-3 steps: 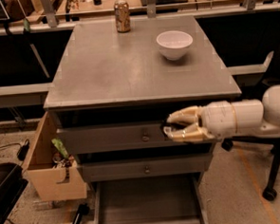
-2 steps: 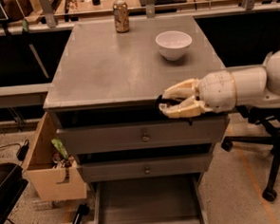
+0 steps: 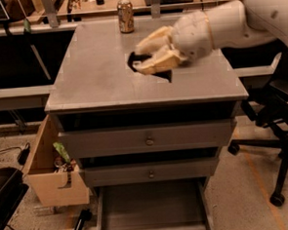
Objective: Pick rxbar chocolate from bottom drawer and place on counter
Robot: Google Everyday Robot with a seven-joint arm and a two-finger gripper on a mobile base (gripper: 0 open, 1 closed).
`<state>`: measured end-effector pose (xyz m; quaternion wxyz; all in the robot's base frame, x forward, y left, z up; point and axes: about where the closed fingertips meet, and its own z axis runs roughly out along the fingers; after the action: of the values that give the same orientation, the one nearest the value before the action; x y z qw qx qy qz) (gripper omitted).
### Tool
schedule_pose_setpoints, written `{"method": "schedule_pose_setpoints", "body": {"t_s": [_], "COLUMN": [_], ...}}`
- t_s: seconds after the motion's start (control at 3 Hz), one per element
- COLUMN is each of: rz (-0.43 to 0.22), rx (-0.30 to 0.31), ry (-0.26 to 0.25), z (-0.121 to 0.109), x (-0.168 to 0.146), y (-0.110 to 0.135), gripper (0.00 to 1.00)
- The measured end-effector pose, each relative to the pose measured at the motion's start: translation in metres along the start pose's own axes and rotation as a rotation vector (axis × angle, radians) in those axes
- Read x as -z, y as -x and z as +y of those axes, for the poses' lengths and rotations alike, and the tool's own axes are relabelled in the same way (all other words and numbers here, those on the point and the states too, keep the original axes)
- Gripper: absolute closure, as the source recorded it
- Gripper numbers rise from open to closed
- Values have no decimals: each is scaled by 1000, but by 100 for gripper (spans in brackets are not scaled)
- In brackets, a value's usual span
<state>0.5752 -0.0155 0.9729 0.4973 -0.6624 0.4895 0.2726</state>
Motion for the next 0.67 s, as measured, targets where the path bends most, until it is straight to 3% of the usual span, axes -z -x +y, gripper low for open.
{"method": "schedule_pose_setpoints", "body": {"t_s": [0.33,0.67], "rz": [28,-16], "rx": [53,124], "ry": [85,104], "z": [-38,-58], "x": [-35,-60], "y": [-6,30], "gripper": [100,100]}}
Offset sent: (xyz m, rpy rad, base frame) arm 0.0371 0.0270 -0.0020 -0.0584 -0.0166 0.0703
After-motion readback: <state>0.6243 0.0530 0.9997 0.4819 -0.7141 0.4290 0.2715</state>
